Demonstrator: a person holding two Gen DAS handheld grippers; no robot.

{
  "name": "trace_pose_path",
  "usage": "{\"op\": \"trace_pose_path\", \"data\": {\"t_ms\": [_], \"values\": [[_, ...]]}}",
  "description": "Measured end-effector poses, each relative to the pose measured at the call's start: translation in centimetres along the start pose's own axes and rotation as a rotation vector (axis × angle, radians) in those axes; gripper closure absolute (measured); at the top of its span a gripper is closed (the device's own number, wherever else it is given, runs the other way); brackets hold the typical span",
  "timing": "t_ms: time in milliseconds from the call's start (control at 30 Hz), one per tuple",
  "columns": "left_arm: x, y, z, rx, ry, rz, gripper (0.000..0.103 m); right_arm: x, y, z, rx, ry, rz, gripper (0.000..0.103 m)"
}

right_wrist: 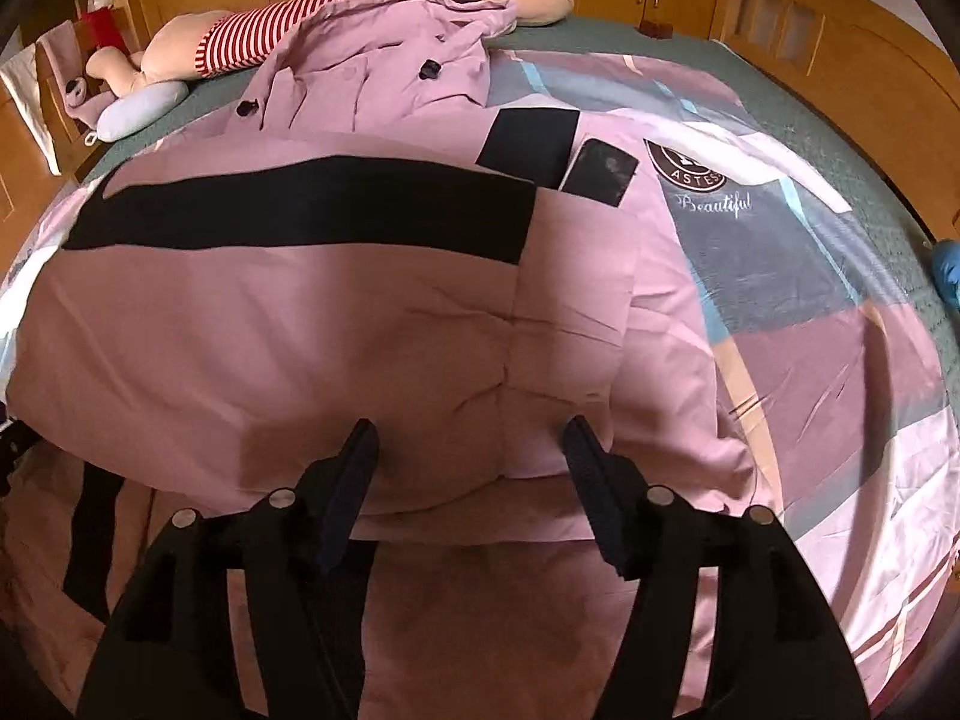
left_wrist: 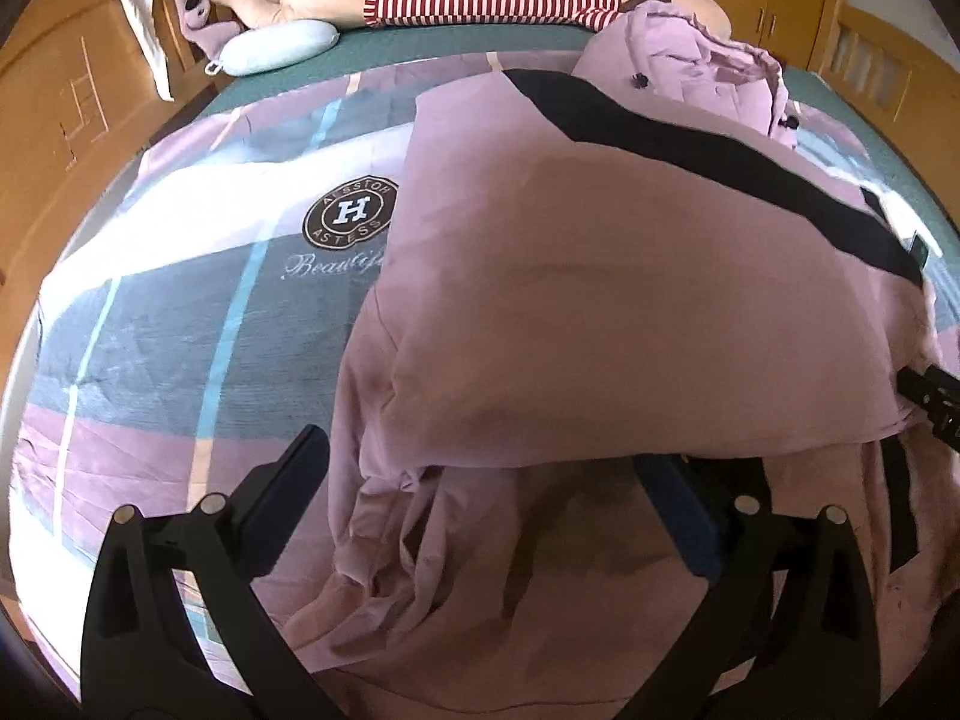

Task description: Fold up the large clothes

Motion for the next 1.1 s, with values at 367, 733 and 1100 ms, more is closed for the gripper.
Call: {"op": "trace_pose_path", "data": {"t_ms": [367,733,1100], "values": [[0.8,-0.5,1.8,-0.142,-0.079,0.069,0.002,0.6,0.3,2.8,0.025,-0.139,0.003,0.037],[1.4,-1.3,2.4,-0.069,-0.12,0.019,0.002,1.4,-0.2,3.8,0.072,-0.133,-0.061,0.035],[1.3,-0.1,-1.0,-0.02,-0.014,0.036,0.002,6.2,4.2,-4.0,0.009,0.092,0.145,0.033]]}}
Point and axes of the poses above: each gripper's, at about its wrist camera, not at the fingertips, and z roughly against the way its jaws point, y to its left, x to its top, the point moved 5 cm from there along -z, roughly the way its jaws point, and after that the axes turned 1 degree about -y, right-handed, at the moved point
